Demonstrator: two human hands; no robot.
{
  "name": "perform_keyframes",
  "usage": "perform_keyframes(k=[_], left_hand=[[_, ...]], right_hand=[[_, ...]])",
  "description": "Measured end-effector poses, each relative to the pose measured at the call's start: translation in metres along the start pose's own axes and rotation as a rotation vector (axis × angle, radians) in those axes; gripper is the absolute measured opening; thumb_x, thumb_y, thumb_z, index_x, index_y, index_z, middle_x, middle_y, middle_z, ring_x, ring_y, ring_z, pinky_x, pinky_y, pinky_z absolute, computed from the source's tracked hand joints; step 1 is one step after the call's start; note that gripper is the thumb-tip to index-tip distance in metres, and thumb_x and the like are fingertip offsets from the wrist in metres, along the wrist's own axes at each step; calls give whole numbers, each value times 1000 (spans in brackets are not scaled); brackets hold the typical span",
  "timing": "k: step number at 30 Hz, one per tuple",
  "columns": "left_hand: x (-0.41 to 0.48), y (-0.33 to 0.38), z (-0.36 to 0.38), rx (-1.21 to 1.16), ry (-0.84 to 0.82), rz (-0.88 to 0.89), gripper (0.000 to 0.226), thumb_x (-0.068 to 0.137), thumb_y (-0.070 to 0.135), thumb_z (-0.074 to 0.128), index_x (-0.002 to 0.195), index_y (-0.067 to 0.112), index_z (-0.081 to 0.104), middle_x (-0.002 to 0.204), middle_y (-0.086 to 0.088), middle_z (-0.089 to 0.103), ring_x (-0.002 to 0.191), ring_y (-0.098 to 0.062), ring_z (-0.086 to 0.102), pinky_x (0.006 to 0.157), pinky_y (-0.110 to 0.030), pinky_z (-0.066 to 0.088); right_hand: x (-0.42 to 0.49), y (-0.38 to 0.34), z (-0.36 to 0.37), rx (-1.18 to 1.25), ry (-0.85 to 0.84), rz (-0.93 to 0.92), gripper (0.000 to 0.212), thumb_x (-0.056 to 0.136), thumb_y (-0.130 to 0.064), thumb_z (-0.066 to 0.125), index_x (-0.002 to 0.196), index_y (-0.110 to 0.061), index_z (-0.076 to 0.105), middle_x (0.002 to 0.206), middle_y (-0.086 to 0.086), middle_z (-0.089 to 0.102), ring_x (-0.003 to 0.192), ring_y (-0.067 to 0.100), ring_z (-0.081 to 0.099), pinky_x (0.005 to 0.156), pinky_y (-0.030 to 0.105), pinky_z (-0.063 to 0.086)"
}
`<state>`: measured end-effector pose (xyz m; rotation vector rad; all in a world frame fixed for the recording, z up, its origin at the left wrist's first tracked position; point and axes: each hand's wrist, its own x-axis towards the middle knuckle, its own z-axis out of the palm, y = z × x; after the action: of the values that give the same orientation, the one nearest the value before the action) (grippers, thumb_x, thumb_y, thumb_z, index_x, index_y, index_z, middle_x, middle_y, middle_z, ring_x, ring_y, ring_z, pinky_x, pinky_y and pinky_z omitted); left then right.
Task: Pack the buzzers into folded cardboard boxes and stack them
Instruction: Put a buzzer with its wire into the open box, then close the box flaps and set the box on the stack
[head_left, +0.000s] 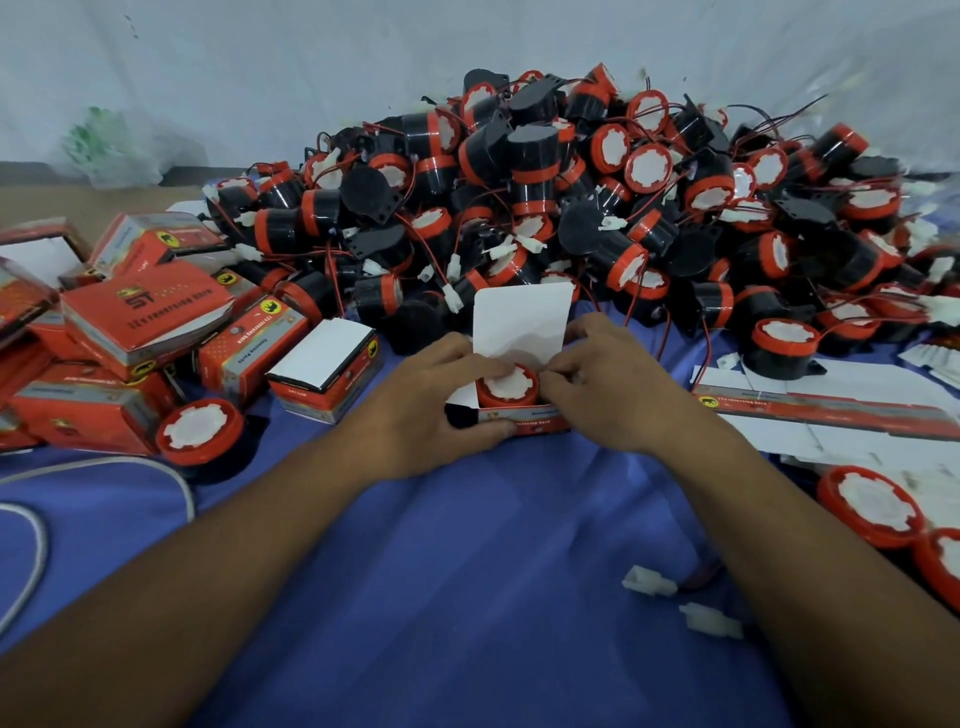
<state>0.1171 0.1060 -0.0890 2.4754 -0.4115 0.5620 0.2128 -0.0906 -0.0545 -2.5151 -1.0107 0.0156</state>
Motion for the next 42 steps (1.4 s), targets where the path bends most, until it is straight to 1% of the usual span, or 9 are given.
perform_keyframes(k=[6, 10, 14, 20, 27, 30, 34, 38, 42], left_hand=[[1, 1, -1, -116, 75, -47, 55, 78, 30, 83, 126, 9, 64, 125, -1, 61, 116, -5, 57, 95, -23, 48], [0, -4, -5, -294, 69, -273, 81, 73, 30, 87, 132, 35, 31, 117, 19, 61, 109, 8, 57, 82, -6, 45], [2, -11, -4, -362, 47, -308, 101, 69, 37, 86, 142, 34, 17, 119, 18, 64, 113, 2, 59, 88, -11, 48], [5, -12, -4, -290, 205, -381, 107, 57, 53, 86, 132, 46, 10, 126, 15, 42, 116, 16, 43, 88, 0, 37], [6, -18, -1, -351, 183, -471, 98, 72, 34, 87, 140, 34, 16, 135, 23, 48, 121, 19, 43, 103, -21, 40], [5, -13, -1, -341, 125, -396, 112, 85, 26, 77, 154, 31, -11, 164, 15, 7, 147, 8, 9, 121, -36, 23], [3, -8, 3, -350, 167, -303, 118, 90, 4, 69, 150, 32, -28, 161, 18, -22, 150, -1, -10, 122, -51, 21], [4, -3, 3, -552, 228, -316, 92, 86, -4, 70, 156, 18, 14, 165, 8, 10, 142, 8, 28, 111, -26, 41], [3, -2, -1, -407, 219, -269, 36, 86, 0, 71, 121, 11, 67, 151, 6, 41, 135, 0, 45, 108, -20, 42]], right_hand=[[-4, 6, 1, 163, 39, -34, 19, 97, -33, 59, 111, -21, 66, 118, 0, 46, 110, 11, 43, 87, 15, 35], [-3, 17, -5, 554, 52, -14, 87, 78, -44, 81, 143, -43, 23, 127, -22, 54, 104, -13, 55, 84, 11, 46], [-3, 30, -3, 773, -1, 78, 115, 61, -54, 86, 153, -41, 17, 150, -16, 46, 125, 4, 51, 97, 35, 51], [-1, 25, 14, 778, 103, 36, 78, 68, -43, 83, 136, -26, 49, 125, -18, 66, 116, 1, 62, 102, 39, 51], [-3, 19, 18, 536, -28, -155, 60, 101, -36, 44, 156, -30, 23, 159, -20, 24, 139, -14, 22, 108, 1, 26], [-2, 18, 23, 439, -18, -263, 45, 105, -18, 43, 150, -13, 40, 157, -20, 22, 140, -17, 21, 113, 9, 27], [2, 18, 25, 402, 19, -272, 39, 104, -14, 47, 143, -9, 52, 156, -8, 35, 140, 0, 35, 113, 18, 34], [0, 22, 24, 473, 57, -205, 35, 102, -17, 53, 136, -12, 59, 134, -23, 46, 118, -22, 41, 100, 2, 33], [2, 23, 23, 591, 57, -64, 17, 101, -22, 58, 117, -20, 59, 115, -5, 67, 106, 10, 64, 91, 32, 53]])
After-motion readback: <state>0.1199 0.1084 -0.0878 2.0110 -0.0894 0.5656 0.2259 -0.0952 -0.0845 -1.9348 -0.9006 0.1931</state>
